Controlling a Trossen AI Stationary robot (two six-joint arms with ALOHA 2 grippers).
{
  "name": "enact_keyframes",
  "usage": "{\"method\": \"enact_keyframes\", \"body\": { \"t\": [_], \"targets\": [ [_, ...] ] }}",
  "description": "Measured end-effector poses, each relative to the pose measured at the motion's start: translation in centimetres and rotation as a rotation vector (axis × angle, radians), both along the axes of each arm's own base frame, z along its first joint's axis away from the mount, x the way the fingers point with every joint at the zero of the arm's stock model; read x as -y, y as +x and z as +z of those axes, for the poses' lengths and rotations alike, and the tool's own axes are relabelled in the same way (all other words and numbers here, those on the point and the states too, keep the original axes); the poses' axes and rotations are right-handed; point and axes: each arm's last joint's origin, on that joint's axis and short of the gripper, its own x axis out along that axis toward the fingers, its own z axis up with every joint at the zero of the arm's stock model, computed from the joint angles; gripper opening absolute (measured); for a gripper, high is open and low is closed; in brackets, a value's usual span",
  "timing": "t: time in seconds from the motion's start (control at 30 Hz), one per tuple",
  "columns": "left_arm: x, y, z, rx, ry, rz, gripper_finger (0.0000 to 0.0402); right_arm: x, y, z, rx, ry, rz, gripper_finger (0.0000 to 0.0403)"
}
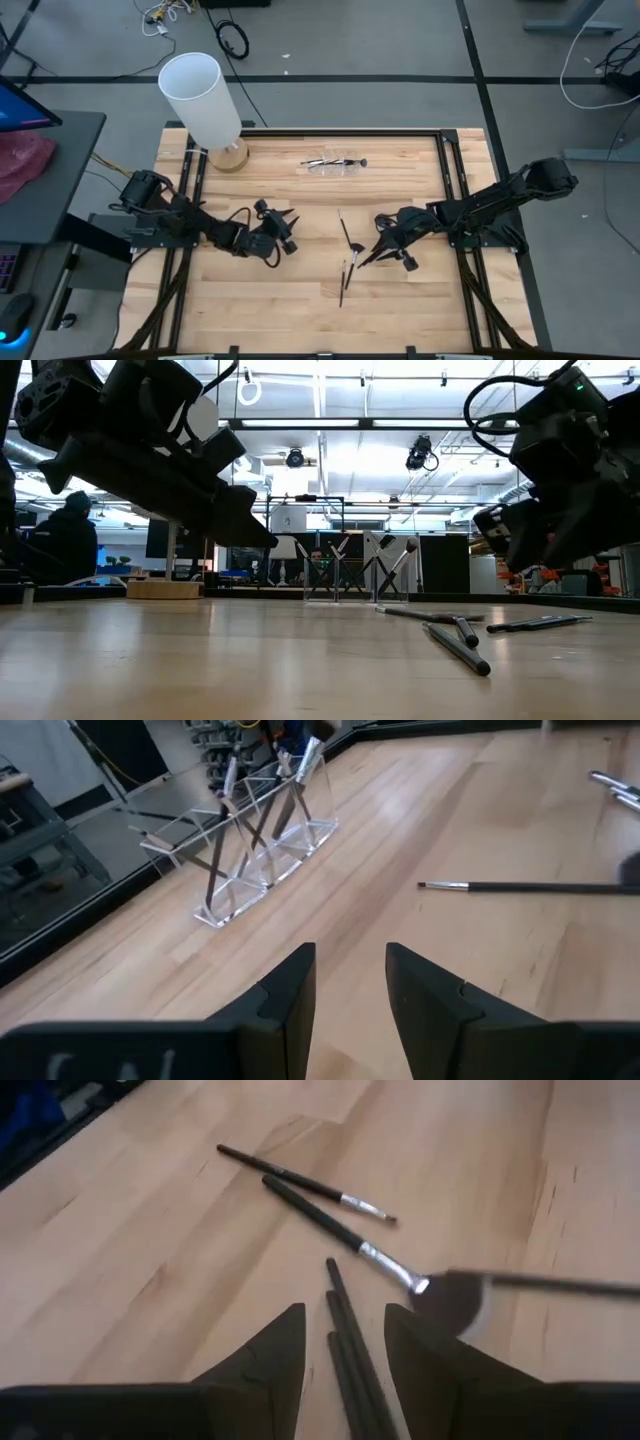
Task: Pick & Place Makeup Supplies
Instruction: Put the makeup brush into the transparent organizer
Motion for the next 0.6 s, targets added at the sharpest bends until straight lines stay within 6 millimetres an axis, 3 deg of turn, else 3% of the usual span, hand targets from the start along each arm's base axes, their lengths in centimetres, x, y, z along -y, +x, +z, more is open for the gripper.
{"method": "enact_keyframes", "body": {
  "t": [0.13, 0.3, 0.6],
  "targets": [
    [-0.3, 0.1, 0.0, 0.001, -0.001, 0.010, 0.0126, 0.0, 0.5, 0.7, 0.128, -0.060, 0.029, 0.0141],
    [-0.8, 0.6, 0.6, 0.097, -0.062, 0.021, 0.0126, 0.3, 1.4, 2.2, 0.306, -0.112, -0.102, 0.0141],
    [-2.1, 1.8, 0.4, -0.011, -0.210, -0.435, 0.0126, 1.5, 2.5, 2.0, 0.345, -0.051, -0.344, 0.0141]
  ]
}}
